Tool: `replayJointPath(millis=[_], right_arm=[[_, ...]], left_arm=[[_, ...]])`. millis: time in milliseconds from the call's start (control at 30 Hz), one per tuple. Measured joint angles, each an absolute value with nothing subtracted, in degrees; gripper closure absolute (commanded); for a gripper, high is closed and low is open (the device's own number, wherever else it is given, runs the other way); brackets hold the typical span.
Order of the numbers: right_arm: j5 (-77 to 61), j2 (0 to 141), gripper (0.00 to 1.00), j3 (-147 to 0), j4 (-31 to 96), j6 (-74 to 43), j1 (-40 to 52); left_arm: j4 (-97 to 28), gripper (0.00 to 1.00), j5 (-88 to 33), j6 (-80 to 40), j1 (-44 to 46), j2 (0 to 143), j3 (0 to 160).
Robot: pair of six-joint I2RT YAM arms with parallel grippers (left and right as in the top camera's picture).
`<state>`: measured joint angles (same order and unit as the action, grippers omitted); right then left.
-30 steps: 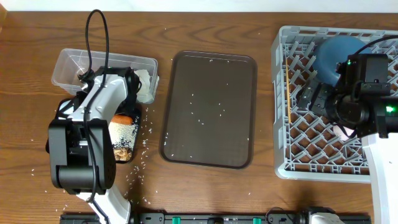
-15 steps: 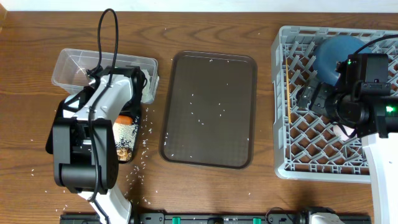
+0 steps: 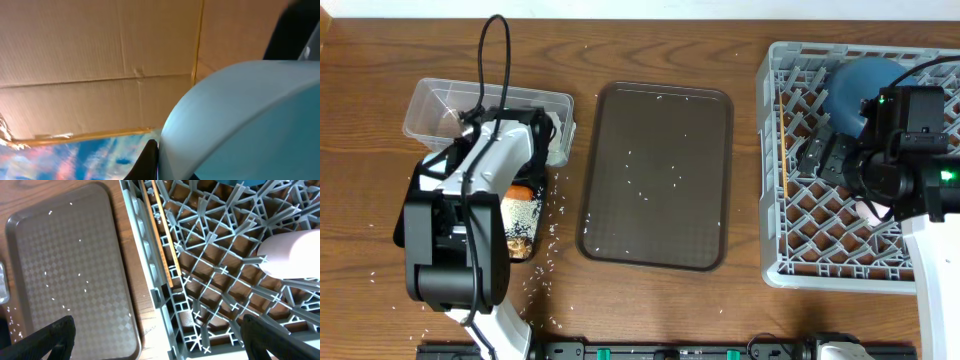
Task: Sort waste into correct bins and load items into the dishwasher rack
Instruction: 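Lift the bowl and tip the rice onto the black tray, then bring the bowl to center and grasp it with the right gripper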
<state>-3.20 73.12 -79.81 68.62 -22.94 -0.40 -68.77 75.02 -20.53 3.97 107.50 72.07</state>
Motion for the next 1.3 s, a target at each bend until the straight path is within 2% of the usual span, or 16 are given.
replayJointPath(millis=[200,333,567,800,933,1100,1300], right_arm=[[-3.2,73.1,0.01,-79.8,68.9,-22.9,-0.4],[-3.2,73.1,0.01,-79.8,69.1,-22.9,-0.4],[-3.2,73.1,0.01,-79.8,69.0,-22.5,-0.4],[-3.2,73.1,0.01,-79.8,68.9,-22.3,-0.4],[-4.1,73.1,0.01,-79.8,68.9,-22.3,-0.4],[-8.8,73.1,0.03,-79.8,67.8,-21.5,-0.4],[-26.1,73.1,0.12,-79.8,62.0,-16.6,-0.1]], left_arm=[[-66.8,0.94,73.6,-18.1,5.4,107.0,72.1],[-71.3,0.94,71.6,-18.8,6.1,107.0,72.1],[-69.6,0.94,74.0,-18.0,6.0,106.8,72.1],[-74.7,0.94,70.5,-20.1,7.1,103.9,72.1],[-76.1,0.94,61.3,-19.9,8.5,97.9,75.6],[-74.8,0.94,42.5,-18.4,10.9,88.8,86.0],[-64.3,0.94,17.6,-18.0,18.1,77.8,92.1]])
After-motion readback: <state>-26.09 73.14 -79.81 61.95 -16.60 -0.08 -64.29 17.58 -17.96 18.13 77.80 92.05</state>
